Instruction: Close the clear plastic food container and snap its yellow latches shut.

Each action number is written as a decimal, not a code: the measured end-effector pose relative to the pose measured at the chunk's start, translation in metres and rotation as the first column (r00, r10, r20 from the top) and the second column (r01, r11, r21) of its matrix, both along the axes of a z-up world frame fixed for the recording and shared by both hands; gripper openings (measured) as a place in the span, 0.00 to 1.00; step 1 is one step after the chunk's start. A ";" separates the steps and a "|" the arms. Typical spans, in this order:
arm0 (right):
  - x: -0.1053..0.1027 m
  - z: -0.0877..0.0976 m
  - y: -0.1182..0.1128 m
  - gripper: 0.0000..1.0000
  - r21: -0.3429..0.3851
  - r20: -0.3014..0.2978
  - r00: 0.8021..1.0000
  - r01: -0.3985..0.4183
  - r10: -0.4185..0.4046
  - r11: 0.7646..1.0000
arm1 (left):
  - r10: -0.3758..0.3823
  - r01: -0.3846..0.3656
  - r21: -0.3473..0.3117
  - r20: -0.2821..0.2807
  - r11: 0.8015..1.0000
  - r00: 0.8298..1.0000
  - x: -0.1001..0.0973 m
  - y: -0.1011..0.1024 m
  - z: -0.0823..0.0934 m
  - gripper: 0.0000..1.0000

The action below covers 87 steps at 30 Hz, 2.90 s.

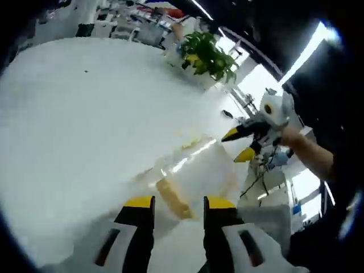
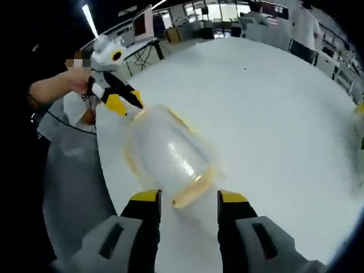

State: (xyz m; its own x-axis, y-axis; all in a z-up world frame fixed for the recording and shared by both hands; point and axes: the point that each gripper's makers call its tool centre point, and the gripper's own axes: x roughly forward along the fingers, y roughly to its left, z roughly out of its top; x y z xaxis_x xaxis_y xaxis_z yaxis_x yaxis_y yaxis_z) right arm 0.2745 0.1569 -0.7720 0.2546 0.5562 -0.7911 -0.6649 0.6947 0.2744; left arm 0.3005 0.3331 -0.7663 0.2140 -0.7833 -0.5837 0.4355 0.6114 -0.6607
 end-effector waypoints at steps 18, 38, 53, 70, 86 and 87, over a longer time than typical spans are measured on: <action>-0.003 -0.003 0.010 0.24 0.079 -0.067 0.985 0.167 -0.161 0.983 | -0.030 0.022 0.151 0.055 0.988 0.998 -0.008 -0.016 -0.019 0.20; -0.008 -0.005 0.017 0.18 0.080 -0.133 0.980 0.158 -0.147 0.984 | -0.022 0.013 0.173 0.050 0.985 0.998 -0.005 -0.019 -0.021 0.21; -0.023 -0.007 0.044 0.20 0.142 -0.155 0.967 0.225 -0.203 0.964 | 0.001 -0.013 0.222 0.054 0.975 0.999 -0.017 0.015 -0.020 0.23; -0.004 0.023 0.081 0.29 -0.040 0.231 0.946 -0.226 0.229 0.973 | -0.314 0.145 0.376 0.441 0.915 0.841 0.000 -0.001 0.022 0.38; 0.005 0.018 0.117 0.30 -0.116 0.259 0.891 -0.356 0.374 0.927 | -0.581 0.346 0.497 0.467 0.796 0.667 -0.039 -0.053 0.015 0.35; 0.007 0.018 0.117 0.30 -0.122 0.262 0.887 -0.360 0.380 0.925 | -0.564 0.347 0.473 0.465 0.810 0.682 -0.040 -0.054 0.018 0.35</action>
